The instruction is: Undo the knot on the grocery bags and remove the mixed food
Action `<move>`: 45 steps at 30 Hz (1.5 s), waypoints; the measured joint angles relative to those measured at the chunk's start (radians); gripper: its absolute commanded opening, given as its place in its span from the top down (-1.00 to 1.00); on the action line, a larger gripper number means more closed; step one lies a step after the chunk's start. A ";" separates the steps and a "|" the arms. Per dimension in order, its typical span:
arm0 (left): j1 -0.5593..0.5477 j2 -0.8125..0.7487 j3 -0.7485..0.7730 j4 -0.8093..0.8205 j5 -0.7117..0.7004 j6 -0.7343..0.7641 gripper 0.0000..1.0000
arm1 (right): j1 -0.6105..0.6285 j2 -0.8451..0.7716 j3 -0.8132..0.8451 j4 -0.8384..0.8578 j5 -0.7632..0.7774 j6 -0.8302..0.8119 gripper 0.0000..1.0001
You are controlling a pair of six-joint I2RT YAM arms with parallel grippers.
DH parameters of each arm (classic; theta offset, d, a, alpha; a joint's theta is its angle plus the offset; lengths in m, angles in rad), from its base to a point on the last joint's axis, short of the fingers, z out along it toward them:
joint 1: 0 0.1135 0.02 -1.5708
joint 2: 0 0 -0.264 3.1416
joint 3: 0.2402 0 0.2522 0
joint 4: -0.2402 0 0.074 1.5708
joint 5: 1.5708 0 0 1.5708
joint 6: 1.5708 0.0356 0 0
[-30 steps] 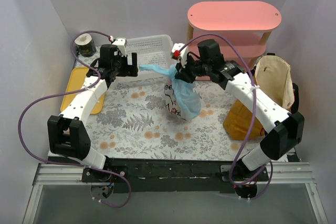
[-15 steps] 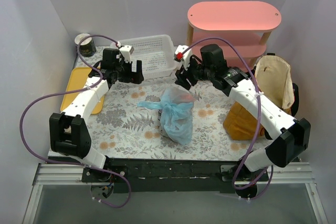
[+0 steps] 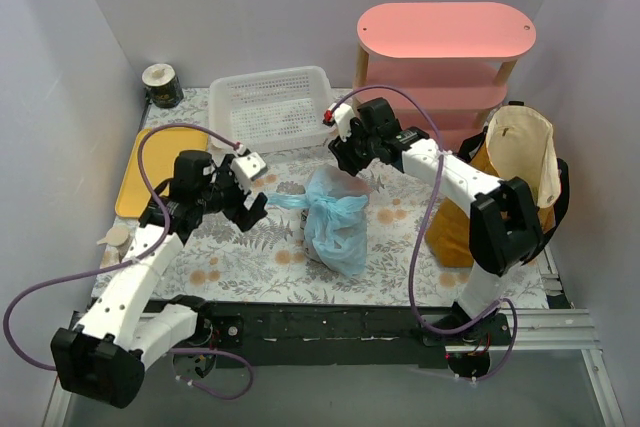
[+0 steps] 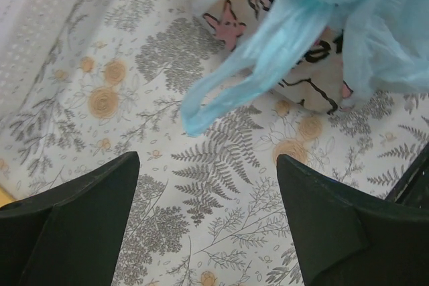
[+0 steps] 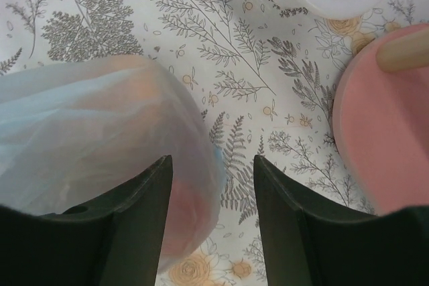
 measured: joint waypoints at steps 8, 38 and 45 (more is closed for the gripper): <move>-0.084 0.190 -0.088 0.151 0.070 0.094 -0.85 | -0.025 0.133 0.042 0.037 0.000 0.066 -0.18; -0.099 0.253 0.046 0.165 -0.281 -0.090 -0.96 | -0.117 -0.208 -0.303 0.029 -0.082 0.088 -0.16; -0.100 0.196 -0.005 0.063 -0.122 0.023 -0.90 | -0.117 -0.151 -0.304 0.032 -0.097 0.073 -0.18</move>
